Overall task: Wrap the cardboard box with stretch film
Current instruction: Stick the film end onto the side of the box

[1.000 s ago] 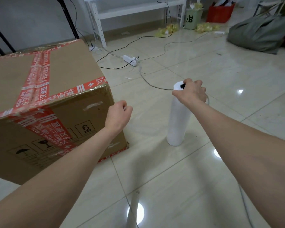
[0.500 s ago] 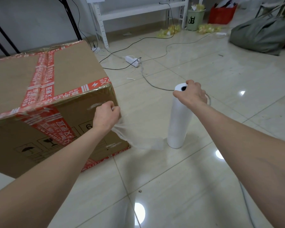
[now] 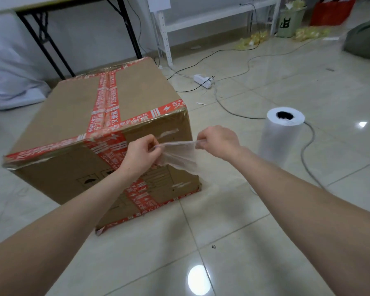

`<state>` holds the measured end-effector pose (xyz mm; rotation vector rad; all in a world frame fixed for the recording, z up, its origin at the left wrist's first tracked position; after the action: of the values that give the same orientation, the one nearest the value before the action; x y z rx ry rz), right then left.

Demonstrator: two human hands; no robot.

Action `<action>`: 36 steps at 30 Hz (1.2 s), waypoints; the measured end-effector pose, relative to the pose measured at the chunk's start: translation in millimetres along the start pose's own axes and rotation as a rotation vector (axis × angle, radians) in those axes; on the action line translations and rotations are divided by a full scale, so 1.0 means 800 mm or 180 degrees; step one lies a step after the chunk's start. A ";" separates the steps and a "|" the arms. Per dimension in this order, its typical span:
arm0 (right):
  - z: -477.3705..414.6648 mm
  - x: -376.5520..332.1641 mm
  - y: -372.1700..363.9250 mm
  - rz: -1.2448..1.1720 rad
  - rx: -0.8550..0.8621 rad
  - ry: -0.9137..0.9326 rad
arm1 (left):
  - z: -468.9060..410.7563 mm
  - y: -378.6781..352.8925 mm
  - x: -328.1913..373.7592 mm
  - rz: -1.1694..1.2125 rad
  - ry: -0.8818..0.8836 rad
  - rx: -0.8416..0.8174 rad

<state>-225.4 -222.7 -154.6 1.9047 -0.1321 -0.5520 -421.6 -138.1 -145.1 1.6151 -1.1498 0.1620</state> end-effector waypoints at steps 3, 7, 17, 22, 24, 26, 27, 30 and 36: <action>-0.002 0.005 0.000 -0.0186 0.0467 -0.0429 | 0.001 0.011 -0.008 -0.0158 -0.0082 0.0198; -0.013 0.001 -0.003 -0.0222 0.0706 -0.0815 | -0.007 0.021 -0.010 -0.1422 -0.0923 0.0739; -0.034 -0.006 -0.030 -0.0796 0.1201 -0.1201 | -0.021 0.026 -0.006 -0.2730 -0.1934 0.1278; -0.040 -0.005 -0.030 -0.1033 0.1227 -0.1218 | -0.013 0.010 0.000 -0.2174 -0.2682 0.1308; -0.041 -0.004 -0.033 -0.1046 0.1244 -0.1239 | -0.003 -0.020 0.009 -0.2020 -0.3674 0.0629; -0.042 -0.002 -0.034 -0.1022 0.1265 -0.1253 | -0.002 -0.046 0.012 -0.2455 -0.4203 -0.0072; -0.043 -0.002 -0.034 -0.1011 0.1272 -0.1259 | -0.011 -0.050 0.008 -0.2889 -0.4200 -0.0349; -0.047 0.000 -0.031 -0.1085 0.1281 -0.1303 | -0.044 -0.040 -0.015 -0.4162 -0.4409 -0.0717; -0.041 0.016 -0.021 -0.0810 0.1538 -0.1340 | -0.051 -0.045 -0.037 -0.4534 -0.4655 -0.0948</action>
<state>-202.7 -192.4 -164.0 2.2600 -0.3211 -1.1770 -392.6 -89.8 -171.9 1.7956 -0.5448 -2.2395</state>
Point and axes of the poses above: each hand's wrist, its own z-axis away from the middle knuckle, its own y-axis out of the back of the hand, x = y × z, the point moved 2 cm from there along -z, towards the middle knuckle, and after that the axes turned 15 degrees about x, right-handed, at the moved point
